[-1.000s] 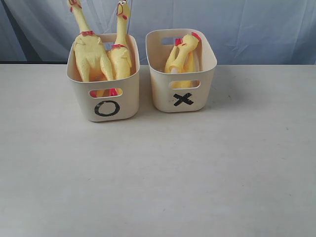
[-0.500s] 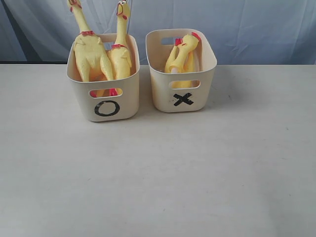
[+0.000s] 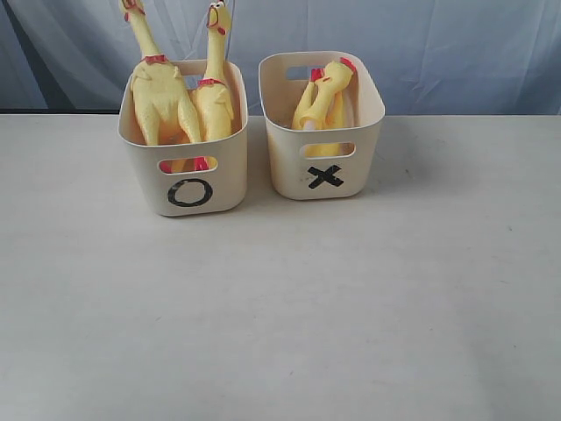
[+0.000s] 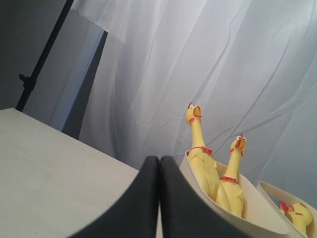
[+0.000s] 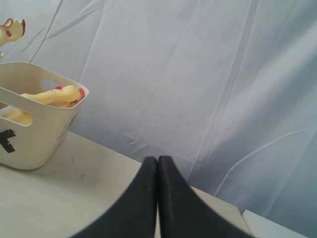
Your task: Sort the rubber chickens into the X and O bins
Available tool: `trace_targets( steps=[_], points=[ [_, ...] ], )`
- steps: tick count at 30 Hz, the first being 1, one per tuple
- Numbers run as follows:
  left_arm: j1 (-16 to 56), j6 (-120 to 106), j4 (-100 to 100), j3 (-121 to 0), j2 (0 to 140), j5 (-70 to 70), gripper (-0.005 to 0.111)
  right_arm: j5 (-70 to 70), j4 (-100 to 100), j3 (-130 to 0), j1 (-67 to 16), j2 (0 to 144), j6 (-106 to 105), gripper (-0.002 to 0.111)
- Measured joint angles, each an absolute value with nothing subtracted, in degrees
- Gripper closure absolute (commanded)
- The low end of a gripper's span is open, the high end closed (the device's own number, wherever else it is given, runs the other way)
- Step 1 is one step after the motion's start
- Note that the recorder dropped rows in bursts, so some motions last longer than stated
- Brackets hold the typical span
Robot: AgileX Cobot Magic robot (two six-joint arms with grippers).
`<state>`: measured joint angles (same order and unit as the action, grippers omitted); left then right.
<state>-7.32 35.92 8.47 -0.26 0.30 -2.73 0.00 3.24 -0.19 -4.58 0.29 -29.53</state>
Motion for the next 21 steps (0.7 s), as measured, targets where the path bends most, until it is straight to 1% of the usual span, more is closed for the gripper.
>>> trace_targets(
  steps=[15,21],
  points=[
    [-7.32,35.92,11.24,-0.26,0.30,-2.69,0.107,2.34,3.24,-0.07,-4.58,0.29,-29.53,0.109],
    [-7.32,34.88,16.67,-0.26,0.30,1.61,0.107,2.71,3.24,-0.07,-4.58,0.29,-29.53,0.109]
  ],
)
